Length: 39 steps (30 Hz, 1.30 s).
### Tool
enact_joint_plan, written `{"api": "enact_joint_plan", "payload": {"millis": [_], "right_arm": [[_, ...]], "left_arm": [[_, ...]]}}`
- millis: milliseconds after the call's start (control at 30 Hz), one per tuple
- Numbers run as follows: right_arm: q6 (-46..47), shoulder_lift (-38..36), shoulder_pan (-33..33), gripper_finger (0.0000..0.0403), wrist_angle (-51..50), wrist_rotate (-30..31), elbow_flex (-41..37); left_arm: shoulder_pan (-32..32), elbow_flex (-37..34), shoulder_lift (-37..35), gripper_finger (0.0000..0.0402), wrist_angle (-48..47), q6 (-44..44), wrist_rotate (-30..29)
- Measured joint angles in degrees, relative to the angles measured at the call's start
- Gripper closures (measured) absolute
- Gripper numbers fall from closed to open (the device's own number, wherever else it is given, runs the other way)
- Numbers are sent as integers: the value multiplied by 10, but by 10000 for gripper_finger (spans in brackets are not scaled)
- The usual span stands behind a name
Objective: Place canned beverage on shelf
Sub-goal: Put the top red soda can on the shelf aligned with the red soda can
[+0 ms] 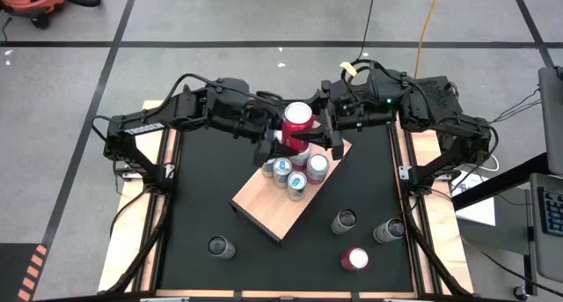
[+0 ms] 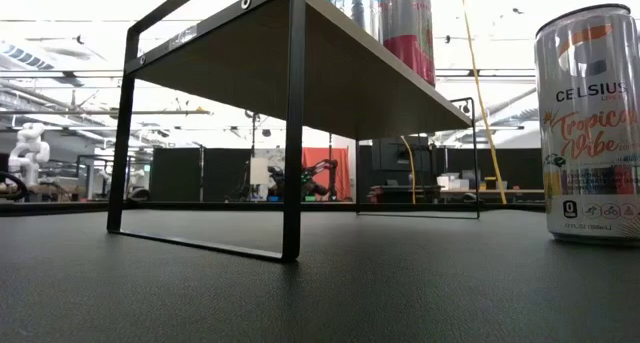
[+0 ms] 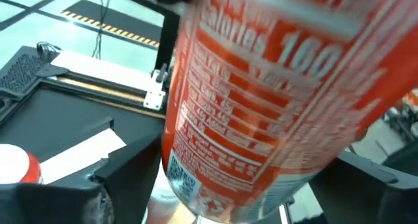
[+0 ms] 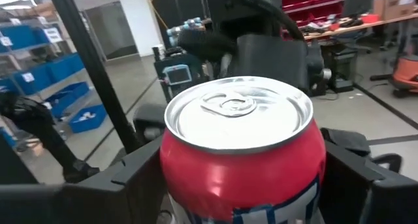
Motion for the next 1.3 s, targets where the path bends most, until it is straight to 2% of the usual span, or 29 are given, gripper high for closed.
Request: {"api": "enact_joint_plan", "payload": {"millis": [200,300,533,1000,1133,1300], "right_arm": [[-5,-17,-4,120,-30,14,0],[-4,-27,-5,120,-44,18,0],[-2,-65,-5,121,-113,72,0],[9,-183,-5,120,-284,120,0],[21,-225,-5,120,-286,135,-39],[32,-279,-5,120,-246,146,-139]], "left_arm": [[0,0,-10,5,31,-17,-4],[0,0,-19,6,36,-23,-21],[-1,0,-41,7,11,-30,-71],[-32,0,-47,7,-23,-76,-77],[-42,0,-47,7,-23,-92,-90],[-54,0,-47,7,-23,-119,-98]]}}
